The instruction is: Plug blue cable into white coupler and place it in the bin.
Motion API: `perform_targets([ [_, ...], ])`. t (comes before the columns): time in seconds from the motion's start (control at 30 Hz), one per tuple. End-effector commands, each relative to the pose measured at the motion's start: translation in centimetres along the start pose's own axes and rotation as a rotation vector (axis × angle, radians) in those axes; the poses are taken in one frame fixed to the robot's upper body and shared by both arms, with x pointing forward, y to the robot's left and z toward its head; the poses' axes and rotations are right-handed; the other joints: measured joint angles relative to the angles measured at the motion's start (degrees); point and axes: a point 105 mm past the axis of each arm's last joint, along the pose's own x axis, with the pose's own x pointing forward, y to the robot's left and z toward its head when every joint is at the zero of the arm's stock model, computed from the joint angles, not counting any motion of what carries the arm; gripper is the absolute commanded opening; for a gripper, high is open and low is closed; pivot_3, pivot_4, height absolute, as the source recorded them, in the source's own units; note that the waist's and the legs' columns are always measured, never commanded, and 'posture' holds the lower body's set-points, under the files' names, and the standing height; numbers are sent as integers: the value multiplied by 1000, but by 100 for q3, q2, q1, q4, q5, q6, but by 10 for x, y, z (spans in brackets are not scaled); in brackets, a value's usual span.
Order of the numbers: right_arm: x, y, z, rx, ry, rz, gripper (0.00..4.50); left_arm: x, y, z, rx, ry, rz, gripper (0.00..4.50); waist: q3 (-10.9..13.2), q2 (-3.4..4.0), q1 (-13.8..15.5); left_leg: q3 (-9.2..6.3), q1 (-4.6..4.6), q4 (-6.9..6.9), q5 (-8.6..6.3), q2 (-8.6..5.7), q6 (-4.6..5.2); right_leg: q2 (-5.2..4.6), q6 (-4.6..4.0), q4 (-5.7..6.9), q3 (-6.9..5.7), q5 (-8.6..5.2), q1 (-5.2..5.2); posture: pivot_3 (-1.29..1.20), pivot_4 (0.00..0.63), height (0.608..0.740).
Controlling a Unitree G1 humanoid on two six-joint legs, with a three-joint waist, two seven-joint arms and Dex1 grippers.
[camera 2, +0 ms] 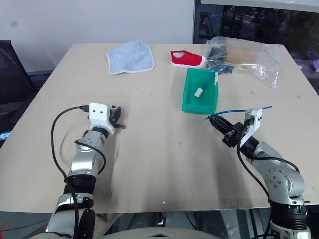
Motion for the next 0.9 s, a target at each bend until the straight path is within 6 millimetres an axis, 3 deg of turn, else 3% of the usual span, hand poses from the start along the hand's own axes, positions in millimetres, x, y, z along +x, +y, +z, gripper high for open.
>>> perform_targets([
  [0.03,1,13,15,-78,-34,47,0,2,-25,4,-34,-25,-138,565,0,0,2,0,0,0,0,0,0,0,0,0,0,0,0,0,150,740],
  [0.23,11,33,13,-249,55,160,0,-15,-132,35,-31,-124,-841,565,1,0,23,5,-10,1,0,-25,-1,-9,0,-12,-1,0,1,0,150,740],
  [0.37,15,32,5,-358,151,213,0,-35,-185,41,89,-132,-1253,565,2,-2,-14,5,-12,2,0,-38,0,-9,1,-18,3,-1,0,0,150,740],
  [0.47,17,29,4,-484,200,255,0,-49,-214,36,209,-98,-1539,565,2,-2,-43,10,-12,0,0,-36,0,0,1,-16,-4,-2,-1,0,150,740],
  [0.63,16,22,-2,-662,280,324,0,-55,-225,24,356,-39,-1754,565,4,-5,-62,12,-17,-1,0,-33,1,6,3,-19,-13,-3,-2,0,150,740],
  [0.9,7,22,-20,-728,403,437,0,-50,-226,23,385,3,-1813,565,5,-7,-88,2,-21,0,-1,-34,2,2,9,-26,-13,-7,-1,0,150,740],
])
